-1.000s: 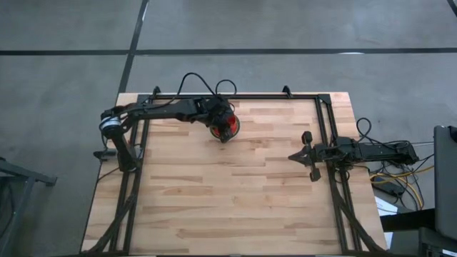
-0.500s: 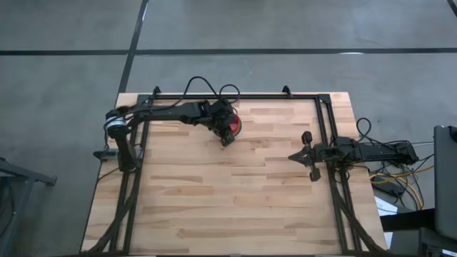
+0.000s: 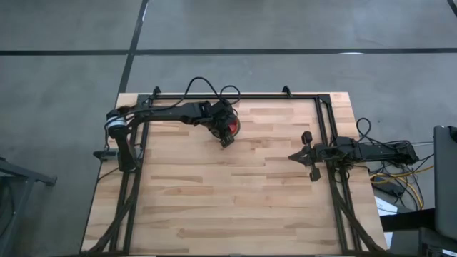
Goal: Nest bowls inside each other
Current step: Stack the red bowl on the green bowl, then return to Home Position
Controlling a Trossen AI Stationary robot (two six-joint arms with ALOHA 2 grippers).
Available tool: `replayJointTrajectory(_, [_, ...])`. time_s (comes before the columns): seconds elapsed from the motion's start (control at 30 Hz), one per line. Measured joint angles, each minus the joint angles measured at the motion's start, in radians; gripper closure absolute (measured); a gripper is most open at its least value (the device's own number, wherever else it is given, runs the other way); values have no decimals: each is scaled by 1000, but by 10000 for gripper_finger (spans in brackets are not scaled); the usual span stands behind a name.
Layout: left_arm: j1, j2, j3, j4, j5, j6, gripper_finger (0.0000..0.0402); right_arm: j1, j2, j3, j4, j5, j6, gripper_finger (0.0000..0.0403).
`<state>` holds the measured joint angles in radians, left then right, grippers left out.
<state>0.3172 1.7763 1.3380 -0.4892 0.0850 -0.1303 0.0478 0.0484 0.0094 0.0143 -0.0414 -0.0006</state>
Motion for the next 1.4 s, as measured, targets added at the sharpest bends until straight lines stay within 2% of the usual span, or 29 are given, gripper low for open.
replayJointTrajectory(0.3, [2, -4, 0, 0, 6, -2, 308, 0, 0, 0, 0, 0, 0, 394])
replayJointTrajectory(0.53, [8, -26, 5, -7, 2, -2, 283, 0, 0, 0, 0, 0, 0, 394])
replayJointTrajectory(0.93, [11, -28, 161, -147, -92, 50, 280, 0, 0, 0, 0, 0, 0, 394])
replayJointTrajectory(1.2, [11, -32, 222, -145, -84, 68, 280, 0, 0, 0, 0, 0, 0, 394])
replayJointTrajectory(1.4, [11, -113, 201, -80, -75, 85, 280, 0, 0, 0, 0, 0, 0, 394])
